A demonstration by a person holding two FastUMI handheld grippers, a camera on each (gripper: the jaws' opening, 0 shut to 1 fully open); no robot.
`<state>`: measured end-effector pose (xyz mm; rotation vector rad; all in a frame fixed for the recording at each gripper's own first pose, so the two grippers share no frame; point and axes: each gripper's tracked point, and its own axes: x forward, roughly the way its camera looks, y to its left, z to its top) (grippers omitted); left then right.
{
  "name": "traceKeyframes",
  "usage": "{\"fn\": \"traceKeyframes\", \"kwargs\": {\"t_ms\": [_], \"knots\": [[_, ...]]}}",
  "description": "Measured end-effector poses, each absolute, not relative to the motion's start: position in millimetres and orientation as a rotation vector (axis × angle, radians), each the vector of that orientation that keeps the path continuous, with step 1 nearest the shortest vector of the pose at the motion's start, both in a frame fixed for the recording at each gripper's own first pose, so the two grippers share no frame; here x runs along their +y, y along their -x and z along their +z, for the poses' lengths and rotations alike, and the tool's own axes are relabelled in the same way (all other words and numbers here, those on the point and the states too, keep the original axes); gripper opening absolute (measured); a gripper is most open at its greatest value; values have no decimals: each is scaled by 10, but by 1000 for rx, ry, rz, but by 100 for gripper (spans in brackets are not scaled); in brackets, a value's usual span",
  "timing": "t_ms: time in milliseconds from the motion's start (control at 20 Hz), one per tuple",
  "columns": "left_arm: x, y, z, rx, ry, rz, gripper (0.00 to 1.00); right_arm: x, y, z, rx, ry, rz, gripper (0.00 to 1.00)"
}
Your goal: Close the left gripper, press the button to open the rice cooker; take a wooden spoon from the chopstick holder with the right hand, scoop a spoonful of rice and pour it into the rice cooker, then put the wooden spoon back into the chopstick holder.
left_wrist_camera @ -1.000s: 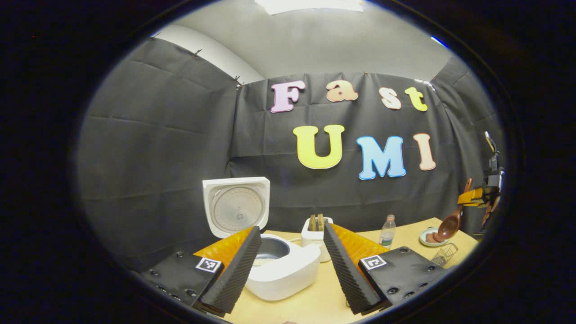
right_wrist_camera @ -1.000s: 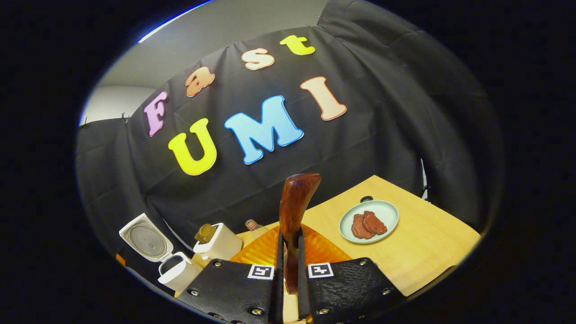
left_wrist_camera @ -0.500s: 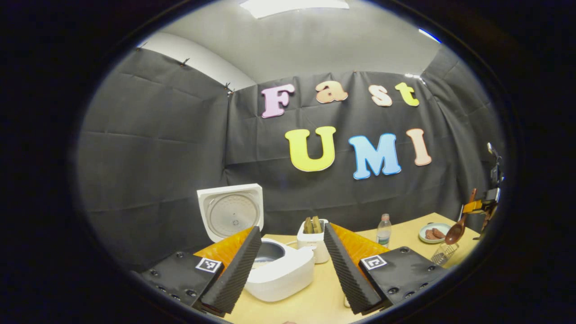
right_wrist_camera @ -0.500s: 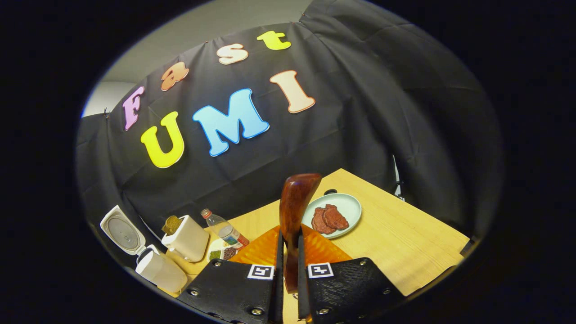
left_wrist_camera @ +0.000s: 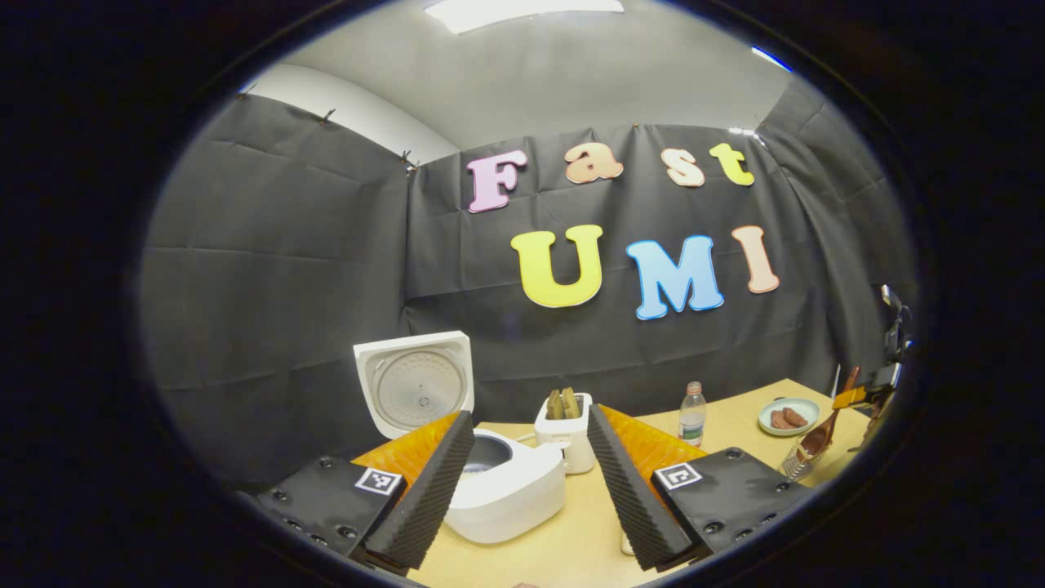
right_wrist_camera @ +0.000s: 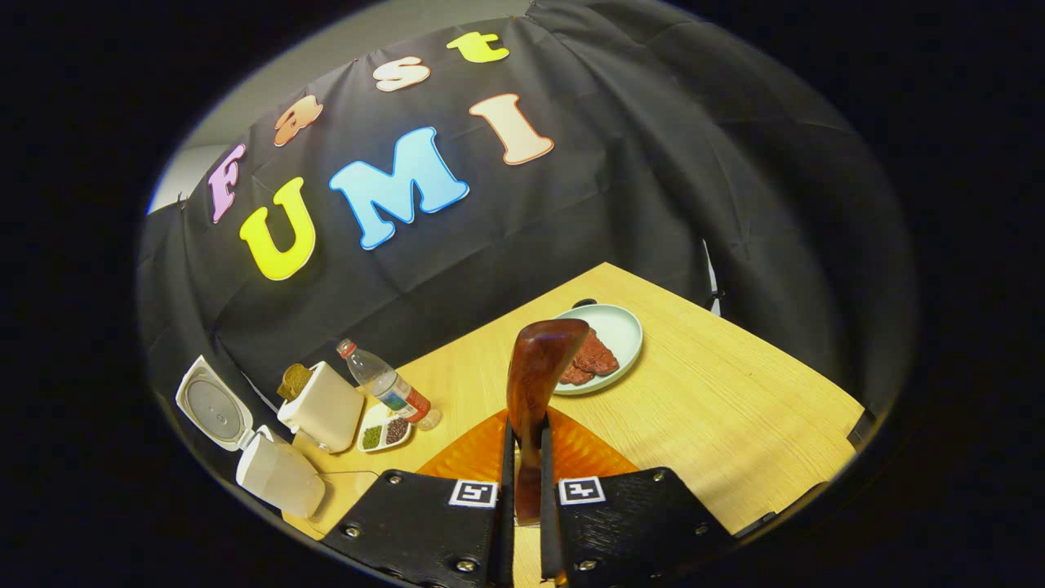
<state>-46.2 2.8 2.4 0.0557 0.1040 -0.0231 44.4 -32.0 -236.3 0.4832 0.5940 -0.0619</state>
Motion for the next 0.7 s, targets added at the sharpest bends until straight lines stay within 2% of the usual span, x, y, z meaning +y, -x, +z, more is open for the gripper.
{"fn": "traceKeyframes", "kwargs": {"t_ms": [150, 200, 250, 300, 350, 400, 550, 700], "knots": [[-4, 452, 26, 101, -57, -28, 97, -383, -404, -2329, 579, -472, -58, 19], [-8, 455, 26, 99, -55, -31, 92, -460, -414, -2302, 568, -451, -71, 31], [-13, 443, 35, 98, -53, -33, 97, -499, -378, -2285, 560, -423, -83, 41], [-6, 423, 15, 98, -48, -34, 97, -534, -369, -2249, 551, -395, -89, 65], [-4, 404, 3, 99, -42, -34, 98, -589, -362, -2190, 534, -364, -100, 77], [2, 384, -6, 102, -35, -34, 100, -646, -338, -2090, 508, -325, -117, 99], [85, 301, -19, 99, -26, -25, 98, -721, -311, -1720, 419, -217, -142, 100], [228, 162, -8, 92, -28, -6, 98, -548, -251, -1386, 383, -191, -86, 100]]}}
